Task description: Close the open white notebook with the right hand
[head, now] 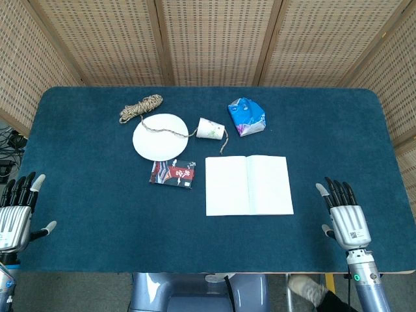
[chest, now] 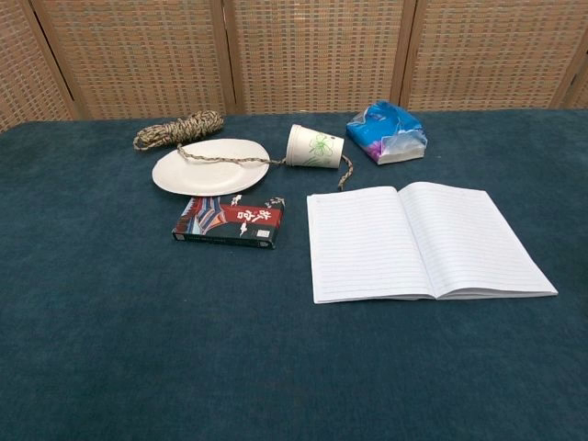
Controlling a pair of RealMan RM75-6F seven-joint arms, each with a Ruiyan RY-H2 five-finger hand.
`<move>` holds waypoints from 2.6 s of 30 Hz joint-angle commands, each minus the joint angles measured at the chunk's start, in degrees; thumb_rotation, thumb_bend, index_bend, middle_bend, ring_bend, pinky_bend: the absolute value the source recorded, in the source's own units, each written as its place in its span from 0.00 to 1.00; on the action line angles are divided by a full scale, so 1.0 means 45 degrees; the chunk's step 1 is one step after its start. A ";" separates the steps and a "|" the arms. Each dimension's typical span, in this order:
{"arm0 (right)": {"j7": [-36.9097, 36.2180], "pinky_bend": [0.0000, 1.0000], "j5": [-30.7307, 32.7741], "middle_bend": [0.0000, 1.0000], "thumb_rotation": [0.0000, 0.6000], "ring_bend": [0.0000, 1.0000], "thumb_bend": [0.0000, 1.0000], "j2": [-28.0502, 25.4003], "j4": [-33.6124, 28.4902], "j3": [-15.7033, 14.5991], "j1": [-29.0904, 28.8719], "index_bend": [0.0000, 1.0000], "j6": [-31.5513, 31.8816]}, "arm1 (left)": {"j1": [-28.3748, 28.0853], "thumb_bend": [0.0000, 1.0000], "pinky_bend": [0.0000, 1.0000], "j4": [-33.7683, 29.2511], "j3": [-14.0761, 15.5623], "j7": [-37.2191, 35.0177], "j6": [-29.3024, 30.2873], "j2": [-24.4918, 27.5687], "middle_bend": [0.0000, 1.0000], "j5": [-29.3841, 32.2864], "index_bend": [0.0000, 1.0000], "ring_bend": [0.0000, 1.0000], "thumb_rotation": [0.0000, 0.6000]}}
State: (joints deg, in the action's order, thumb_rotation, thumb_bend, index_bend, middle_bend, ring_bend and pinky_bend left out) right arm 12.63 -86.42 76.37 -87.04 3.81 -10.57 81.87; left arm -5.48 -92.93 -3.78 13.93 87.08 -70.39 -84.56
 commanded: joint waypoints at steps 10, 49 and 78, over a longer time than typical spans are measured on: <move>0.0039 0.00 0.0140 0.00 1.00 0.00 0.14 0.0037 -0.0002 0.0014 -0.0018 0.00 -0.0154 | -0.0015 0.07 0.00 -0.0058 -0.0014 -0.0003 -0.0048 0.0046 0.00 0.0084 0.00 0.00 1.00; 0.2567 0.00 0.2086 0.00 1.00 0.00 0.14 0.1889 -0.1369 0.1534 -0.2026 0.00 -0.2106 | -0.0145 0.07 0.00 0.0032 -0.0218 -0.0547 -0.0334 0.0119 0.00 0.0530 0.00 0.00 1.00; 0.6247 0.00 0.5192 0.00 1.00 0.00 0.18 0.6949 -0.0109 0.2552 -0.4807 0.00 -0.2567 | -0.0294 0.07 0.00 0.0329 -0.0267 -0.1483 -0.0908 0.0215 0.00 0.0998 0.00 0.00 1.00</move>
State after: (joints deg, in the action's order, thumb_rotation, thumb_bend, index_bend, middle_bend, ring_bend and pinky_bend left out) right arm 40.70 -63.23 107.35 -87.76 15.25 -31.99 70.36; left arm -6.79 -91.50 -4.96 7.31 83.04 -69.40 -80.12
